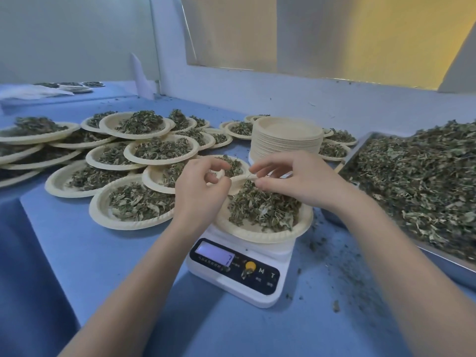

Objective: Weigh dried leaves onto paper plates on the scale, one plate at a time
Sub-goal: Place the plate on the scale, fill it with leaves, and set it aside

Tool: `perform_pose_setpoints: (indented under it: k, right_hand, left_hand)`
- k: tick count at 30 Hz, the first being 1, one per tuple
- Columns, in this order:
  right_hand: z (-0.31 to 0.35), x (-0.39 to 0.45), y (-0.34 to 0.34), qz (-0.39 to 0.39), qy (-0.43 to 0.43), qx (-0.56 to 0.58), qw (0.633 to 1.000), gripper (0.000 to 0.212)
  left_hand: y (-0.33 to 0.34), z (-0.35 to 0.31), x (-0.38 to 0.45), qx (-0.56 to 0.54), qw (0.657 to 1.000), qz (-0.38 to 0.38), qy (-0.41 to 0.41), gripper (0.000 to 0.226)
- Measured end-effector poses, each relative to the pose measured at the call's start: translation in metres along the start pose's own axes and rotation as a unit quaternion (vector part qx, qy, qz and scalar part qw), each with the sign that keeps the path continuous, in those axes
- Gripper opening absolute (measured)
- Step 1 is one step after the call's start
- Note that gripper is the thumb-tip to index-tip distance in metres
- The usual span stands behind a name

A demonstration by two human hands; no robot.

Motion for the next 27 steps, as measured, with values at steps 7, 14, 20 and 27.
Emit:
perform_pose_setpoints:
  k: [7,14,20,27]
  right_hand:
    - [-0.009,0.0,0.0,0.015,0.012,-0.016,1.0,0.019]
    - [-0.031,-0.006,-0.006,0.038,0.059,-0.033,0.997,0.058]
    - [-0.068,-0.038,0.016,0.256,0.123,-0.084,0.955,0.138]
    - [-0.068,-0.03,0.019,0.216,0.079,-0.062,0.971,0.124]
  left_hand:
    - [-0.002,0.009,-0.003,0.014,1.0,-0.015,0.008,0.029]
    - [-0.006,0.031,-0.008,0.004,0.999,0.0,-0.038,0.021]
    - [-0.003,0.051,-0.019,-0.012,0.994,0.03,-0.109,0.019]
    - [-0.007,0.04,-0.019,0.03,0.995,0.016,-0.09,0.025]
Point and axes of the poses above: each hand's wrist, its own x-axis towards the middle knuckle, its own y-axis out of the palm, z = x × y, the point moved 10 cm from there along x, towards the middle knuckle, and after that the axes turned 4 degrees about -x, right-handed, at the moved point
